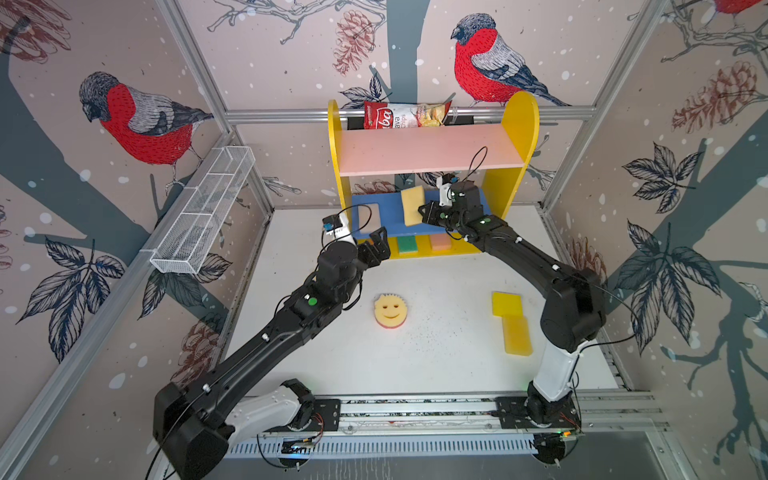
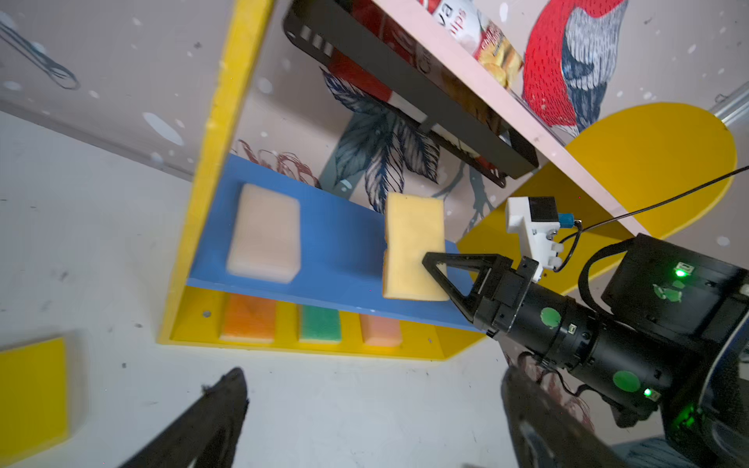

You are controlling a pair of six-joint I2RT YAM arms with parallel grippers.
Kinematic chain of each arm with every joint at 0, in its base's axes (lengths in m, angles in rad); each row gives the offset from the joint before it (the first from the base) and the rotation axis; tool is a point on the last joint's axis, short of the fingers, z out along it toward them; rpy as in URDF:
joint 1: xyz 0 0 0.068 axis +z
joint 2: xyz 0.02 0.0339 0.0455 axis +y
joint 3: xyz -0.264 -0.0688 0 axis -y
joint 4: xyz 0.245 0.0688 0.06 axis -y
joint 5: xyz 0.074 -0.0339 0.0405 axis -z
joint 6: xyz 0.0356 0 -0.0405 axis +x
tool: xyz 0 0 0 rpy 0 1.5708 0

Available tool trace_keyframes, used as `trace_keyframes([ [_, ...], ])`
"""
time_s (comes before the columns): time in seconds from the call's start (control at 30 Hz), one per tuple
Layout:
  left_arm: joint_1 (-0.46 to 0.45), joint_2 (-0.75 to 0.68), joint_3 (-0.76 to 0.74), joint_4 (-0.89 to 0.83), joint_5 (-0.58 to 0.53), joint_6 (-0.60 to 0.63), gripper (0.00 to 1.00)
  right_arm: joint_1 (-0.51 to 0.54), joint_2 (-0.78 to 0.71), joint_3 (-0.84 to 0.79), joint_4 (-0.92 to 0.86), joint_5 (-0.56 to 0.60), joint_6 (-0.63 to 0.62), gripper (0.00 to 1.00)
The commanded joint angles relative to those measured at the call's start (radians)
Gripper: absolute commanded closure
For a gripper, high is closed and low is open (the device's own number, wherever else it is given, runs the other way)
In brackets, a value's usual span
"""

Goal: Place and organize the cleaning sponges onto the shelf
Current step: 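Stand the cream sponge upright beside the pale pink sponge with right gripper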

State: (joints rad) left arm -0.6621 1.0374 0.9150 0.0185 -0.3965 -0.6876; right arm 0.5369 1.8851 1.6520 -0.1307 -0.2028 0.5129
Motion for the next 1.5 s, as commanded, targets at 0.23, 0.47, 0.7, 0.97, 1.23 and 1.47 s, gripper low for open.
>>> trace_keyframes([
  [0.23, 0.015, -0.112, -0.093, 0.051, -0.109, -0.053, 0.04, 0.016, 0.127, 0.139, -0.095, 0.068, -0.032, 1.00],
  [0.47, 0.024, -0.106, -0.102, 0.044, -0.112, -0.061, 0.04, 0.015, 0.222, 0.232, -0.129, 0.054, -0.012, 1.00],
  [0.7, 0.037, -0.099, -0.111, 0.044, -0.107, -0.064, 0.04, 0.009, 0.277, 0.287, -0.139, 0.062, -0.006, 1.00],
  [0.97, 0.053, -0.090, -0.127, 0.064, -0.103, -0.084, 0.04, 0.002, 0.326, 0.315, -0.161, 0.063, -0.004, 1.00],
  [1.23, 0.067, -0.017, -0.109, 0.086, -0.047, -0.113, 0.04, 0.004, 0.355, 0.344, -0.182, 0.078, -0.015, 1.00],
  [1.47, 0.072, 0.043, -0.101, 0.126, -0.011, -0.139, 0.04, -0.006, 0.358, 0.343, -0.191, 0.087, -0.025, 1.00],
])
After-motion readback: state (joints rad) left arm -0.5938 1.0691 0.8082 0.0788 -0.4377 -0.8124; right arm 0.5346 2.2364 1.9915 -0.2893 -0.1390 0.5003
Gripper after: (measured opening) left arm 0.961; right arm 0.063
